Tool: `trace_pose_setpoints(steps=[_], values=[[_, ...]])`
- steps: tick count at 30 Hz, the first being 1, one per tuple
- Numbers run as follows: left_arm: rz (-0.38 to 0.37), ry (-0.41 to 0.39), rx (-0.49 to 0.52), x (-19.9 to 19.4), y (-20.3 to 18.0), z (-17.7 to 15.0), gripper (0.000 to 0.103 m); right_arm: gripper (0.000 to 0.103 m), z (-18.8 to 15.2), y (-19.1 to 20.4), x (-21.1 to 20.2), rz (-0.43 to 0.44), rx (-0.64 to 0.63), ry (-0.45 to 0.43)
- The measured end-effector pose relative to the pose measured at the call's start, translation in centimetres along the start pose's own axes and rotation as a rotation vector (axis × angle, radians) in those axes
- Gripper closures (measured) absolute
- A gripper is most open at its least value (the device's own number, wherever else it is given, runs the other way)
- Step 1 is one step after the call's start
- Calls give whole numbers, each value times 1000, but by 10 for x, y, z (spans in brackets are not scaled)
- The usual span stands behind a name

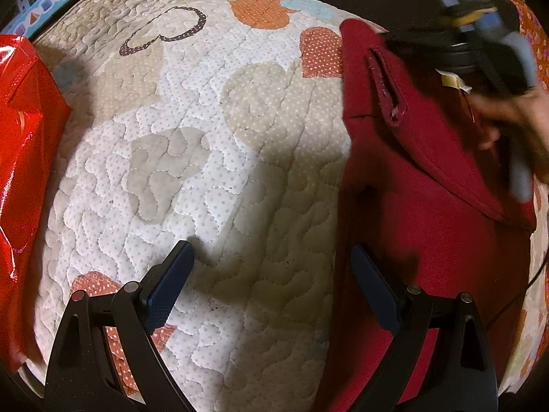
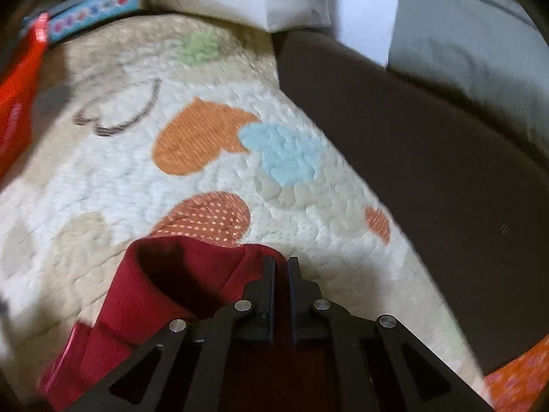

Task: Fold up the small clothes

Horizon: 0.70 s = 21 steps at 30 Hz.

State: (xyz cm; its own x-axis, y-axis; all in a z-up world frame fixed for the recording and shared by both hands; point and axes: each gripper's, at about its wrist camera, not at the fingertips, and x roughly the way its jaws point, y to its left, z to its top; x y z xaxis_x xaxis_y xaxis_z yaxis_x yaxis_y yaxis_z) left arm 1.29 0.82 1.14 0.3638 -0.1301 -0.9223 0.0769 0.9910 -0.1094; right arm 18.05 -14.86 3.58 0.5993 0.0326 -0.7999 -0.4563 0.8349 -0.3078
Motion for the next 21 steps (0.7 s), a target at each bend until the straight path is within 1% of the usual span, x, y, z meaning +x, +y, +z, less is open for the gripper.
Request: trace_pose_setpoints(steps=[1,2,3,5,7,8,9,10,13,15,16,18,19,21], values=[[2,-5,4,-1,0,1,10,97,-1,2,6,-6,24,8],[10,-12,11,-2,0,2,10,97,-1,1,6,-14,45,-9],[15,-17,15,-4,-1,0,10,97,-1,-4,0,8,69,-25],[22,-28,19,-6,-3,-1,10,89,-3,-19,-16,66,136,-23],[21,-29,23,-7,-4,0,10,76,-15,-36,-49,119,230,-45],[17,-31,26,-8,-7,0,10,73,-29,-47,-74,166,282,-56],[13,-34,32,-9,-9,0,10,69,-42,-52,-91,187,312,-56],[12,-39,41,-11,-11,-2,10,68,-56,-57,-108,196,340,-49],[26,-63,85,-16,-23,-8,10,67,-116,-71,-157,211,407,-10],[41,-77,100,-21,-34,-12,10,66,-165,-81,-183,162,463,45],[43,-79,102,-22,-36,-15,10,66,-181,-83,-189,145,487,65],[27,-71,98,-26,-41,-22,10,66,-229,-88,-203,130,560,123],[16,-65,94,-30,-41,-27,10,66,-244,-88,-206,130,588,144],[-24,-48,91,-36,-41,-38,10,66,-287,-79,-219,154,656,179]])
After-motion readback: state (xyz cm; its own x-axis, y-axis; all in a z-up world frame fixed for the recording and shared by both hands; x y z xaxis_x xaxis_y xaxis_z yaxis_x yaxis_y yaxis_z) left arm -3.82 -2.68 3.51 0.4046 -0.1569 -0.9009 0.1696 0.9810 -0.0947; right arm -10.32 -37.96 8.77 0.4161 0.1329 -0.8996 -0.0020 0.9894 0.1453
